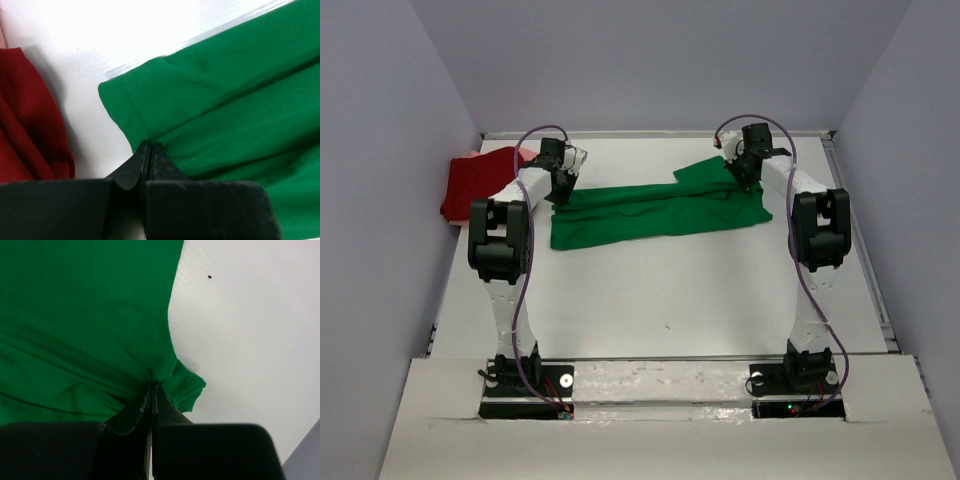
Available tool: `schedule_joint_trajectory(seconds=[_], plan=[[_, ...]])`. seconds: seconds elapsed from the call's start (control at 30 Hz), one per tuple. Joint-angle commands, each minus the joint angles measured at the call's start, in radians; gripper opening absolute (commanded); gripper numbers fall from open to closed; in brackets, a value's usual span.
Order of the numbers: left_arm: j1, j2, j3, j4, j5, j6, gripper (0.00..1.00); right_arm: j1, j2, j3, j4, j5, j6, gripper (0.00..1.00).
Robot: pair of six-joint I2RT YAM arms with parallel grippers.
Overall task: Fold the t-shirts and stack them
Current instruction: Fold the tshirt
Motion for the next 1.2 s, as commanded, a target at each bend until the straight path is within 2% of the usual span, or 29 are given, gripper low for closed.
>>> schedule_joint_trajectory(seconds=[0.0,0.47,0.53,0.63,0.67,0.77,0.8,0.93,0.97,1.1,1.17], plan=[[-0.004,-0.006,0.010,-0.009,-0.017,0.012,0.00,0.009,0.021,-0.013,0.018,0.029,-0.013,0.00],[-0.031,0.066,0.049,-0.047,-0.086,0.020,0.02,0.027,0.066,-0.004,-0.017,0.069,-0.023,0.00],[-0.036,0.069,0.053,-0.050,-0.092,0.028,0.06,0.027,0.081,0.016,-0.044,0.075,-0.024,0.15],[-0.047,0.077,0.052,-0.057,-0.118,0.034,0.09,0.027,0.083,0.019,-0.055,0.078,-0.029,0.28],[-0.047,0.077,0.053,-0.063,-0.124,0.037,0.09,0.027,0.083,0.019,-0.057,0.075,-0.029,0.28],[-0.051,0.083,0.055,-0.075,-0.141,0.042,0.09,0.027,0.080,0.024,-0.061,0.079,-0.032,0.37],[-0.054,0.083,0.058,-0.080,-0.145,0.042,0.14,0.036,0.080,0.025,-0.065,0.082,-0.035,0.38],[-0.056,0.069,0.056,-0.098,-0.156,0.048,0.21,0.037,0.077,0.031,-0.069,0.098,-0.040,0.44],[-0.056,0.060,0.055,-0.101,-0.158,0.048,0.26,0.037,0.074,0.033,-0.071,0.105,-0.041,0.44],[-0.056,0.049,0.050,-0.122,-0.165,0.055,0.28,0.037,0.064,0.041,-0.071,0.127,-0.053,0.46],[-0.056,0.048,0.049,-0.138,-0.178,0.054,0.37,0.037,0.057,0.044,-0.071,0.141,-0.056,0.46]])
